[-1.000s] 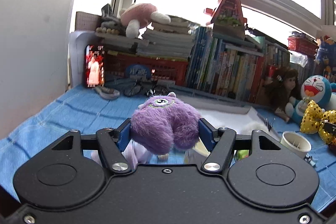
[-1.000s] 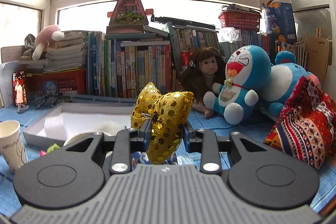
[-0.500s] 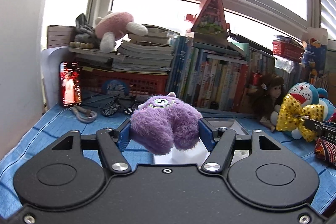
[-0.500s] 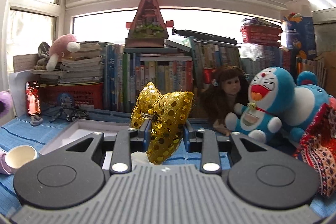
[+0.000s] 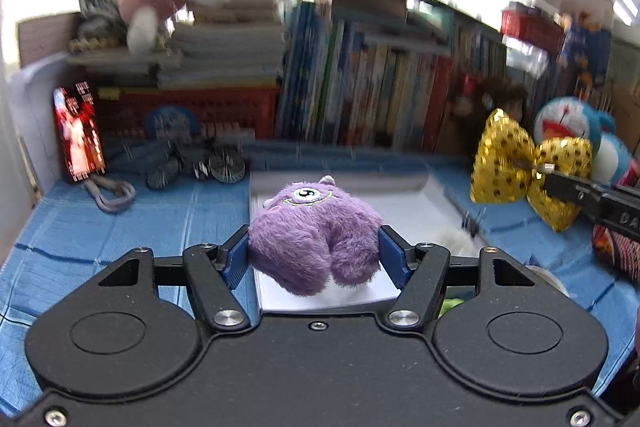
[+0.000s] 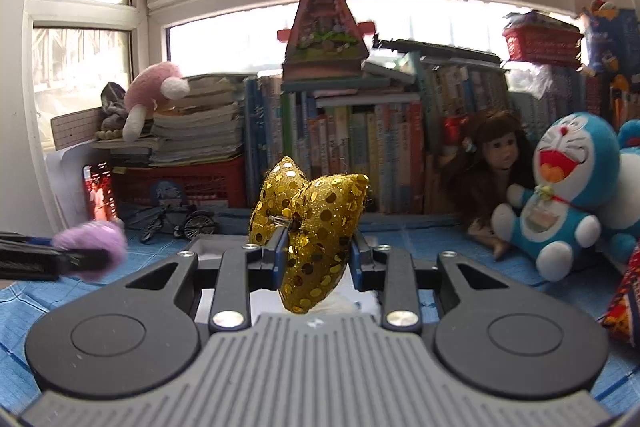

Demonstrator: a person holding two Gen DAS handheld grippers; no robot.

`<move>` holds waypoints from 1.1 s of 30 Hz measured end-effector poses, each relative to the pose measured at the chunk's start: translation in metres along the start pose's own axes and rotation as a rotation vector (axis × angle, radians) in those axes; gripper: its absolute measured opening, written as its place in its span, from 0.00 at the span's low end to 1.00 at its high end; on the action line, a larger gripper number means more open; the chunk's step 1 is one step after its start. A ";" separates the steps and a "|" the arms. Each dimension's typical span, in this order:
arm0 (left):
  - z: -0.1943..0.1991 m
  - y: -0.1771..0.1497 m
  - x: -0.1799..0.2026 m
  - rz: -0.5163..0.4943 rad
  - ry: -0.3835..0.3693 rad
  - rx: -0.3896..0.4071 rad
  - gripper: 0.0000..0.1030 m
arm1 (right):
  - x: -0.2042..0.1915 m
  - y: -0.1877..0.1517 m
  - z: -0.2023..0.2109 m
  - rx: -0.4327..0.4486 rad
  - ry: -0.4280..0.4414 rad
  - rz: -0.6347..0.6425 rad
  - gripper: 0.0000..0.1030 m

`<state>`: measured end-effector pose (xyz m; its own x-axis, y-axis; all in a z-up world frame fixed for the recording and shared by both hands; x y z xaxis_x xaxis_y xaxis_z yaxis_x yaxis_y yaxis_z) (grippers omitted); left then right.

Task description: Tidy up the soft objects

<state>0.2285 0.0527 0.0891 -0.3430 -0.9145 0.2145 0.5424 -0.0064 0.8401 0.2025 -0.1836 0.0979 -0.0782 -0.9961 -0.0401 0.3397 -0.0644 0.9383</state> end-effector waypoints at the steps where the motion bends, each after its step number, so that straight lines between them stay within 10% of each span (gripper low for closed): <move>1: -0.007 0.001 -0.002 0.008 0.005 -0.023 0.62 | -0.004 0.001 -0.004 -0.019 0.006 -0.011 0.35; 12: -0.071 0.000 -0.016 0.050 0.004 -0.240 0.62 | -0.039 -0.004 -0.049 -0.114 -0.052 -0.041 0.35; 33: -0.130 -0.007 -0.037 0.120 0.030 -0.343 0.62 | -0.064 -0.058 -0.109 -0.286 -0.186 -0.164 0.36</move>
<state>0.3372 0.0342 0.0107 -0.2411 -0.9285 0.2824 0.8048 -0.0287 0.5928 0.2896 -0.1229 0.0089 -0.3129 -0.9451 -0.0939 0.5546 -0.2620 0.7898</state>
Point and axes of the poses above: each gripper's, at about its wrist camera, not at the fingertips, and z roughly against the way its jaws point, x to its right, y to its top, the point moved 8 cm from there along -z, roughly the way its jaws point, and after that the axes turned 11 degrees about -y, right-handed, at the moved point
